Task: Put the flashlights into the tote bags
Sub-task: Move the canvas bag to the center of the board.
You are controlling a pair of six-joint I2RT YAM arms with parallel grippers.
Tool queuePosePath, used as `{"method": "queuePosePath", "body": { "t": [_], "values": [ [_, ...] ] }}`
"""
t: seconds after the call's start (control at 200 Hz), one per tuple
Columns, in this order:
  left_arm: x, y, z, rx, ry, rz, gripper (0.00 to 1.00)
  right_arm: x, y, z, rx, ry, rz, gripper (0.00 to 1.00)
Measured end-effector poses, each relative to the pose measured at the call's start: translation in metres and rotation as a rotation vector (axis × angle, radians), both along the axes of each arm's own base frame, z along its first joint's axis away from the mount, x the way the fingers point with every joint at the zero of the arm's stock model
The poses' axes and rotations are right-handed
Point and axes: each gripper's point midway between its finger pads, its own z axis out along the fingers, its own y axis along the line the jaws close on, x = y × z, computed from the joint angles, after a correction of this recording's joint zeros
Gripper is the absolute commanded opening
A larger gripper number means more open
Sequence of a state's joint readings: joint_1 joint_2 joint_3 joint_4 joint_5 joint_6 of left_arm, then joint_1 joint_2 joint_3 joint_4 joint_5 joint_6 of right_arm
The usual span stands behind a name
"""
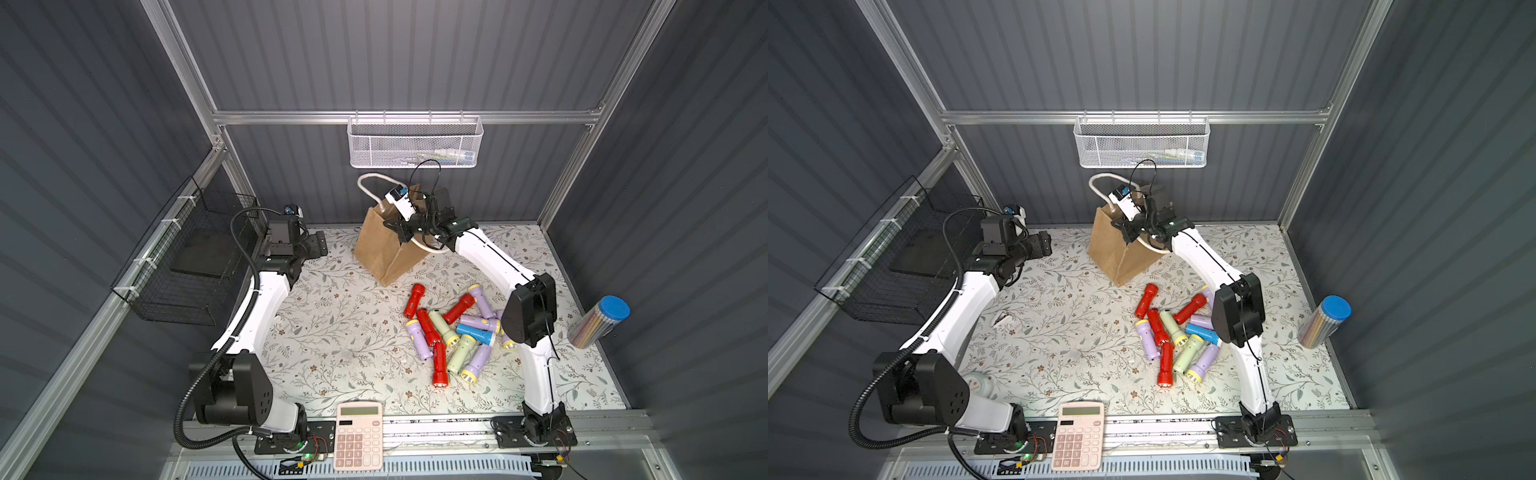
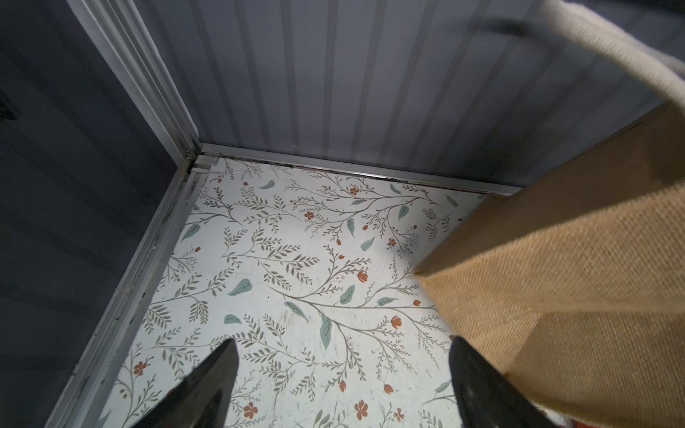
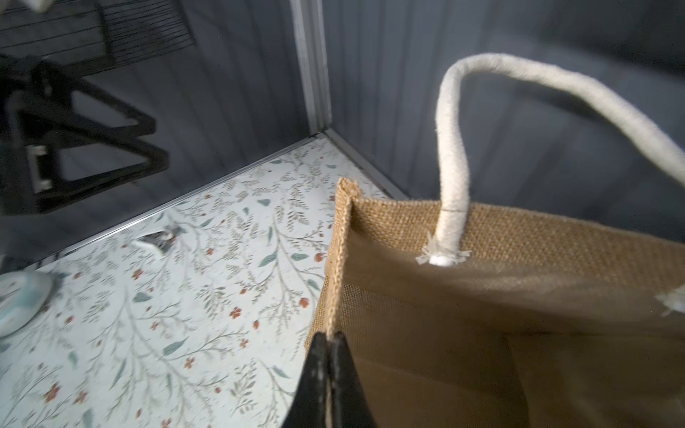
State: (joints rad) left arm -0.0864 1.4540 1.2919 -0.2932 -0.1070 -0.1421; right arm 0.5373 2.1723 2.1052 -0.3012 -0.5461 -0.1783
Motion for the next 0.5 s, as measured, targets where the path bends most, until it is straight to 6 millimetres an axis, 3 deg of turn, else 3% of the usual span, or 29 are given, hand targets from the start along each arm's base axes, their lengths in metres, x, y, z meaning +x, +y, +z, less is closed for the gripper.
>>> {"method": "queuePosePath", "body": {
  "t": [0.27, 0.38, 0.5],
  "values": [
    [-0.011, 0.025, 0.011, -0.017, 0.043, 0.088, 0.87, -0.085, 0.036, -0.012, -0.055, 0.063, 0.314, 0.0],
    [-0.011, 0.029, 0.033, -0.034, 0.016, 0.086, 0.87, -0.118, 0.04, -0.011, -0.085, 0.057, 0.397, 0.0],
    [-0.015, 0.014, 0.065, -0.064, -0.018, 0.003, 0.83, -0.158, 0.046, -0.011, -0.12, 0.033, 0.488, 0.0]
  ]
}}
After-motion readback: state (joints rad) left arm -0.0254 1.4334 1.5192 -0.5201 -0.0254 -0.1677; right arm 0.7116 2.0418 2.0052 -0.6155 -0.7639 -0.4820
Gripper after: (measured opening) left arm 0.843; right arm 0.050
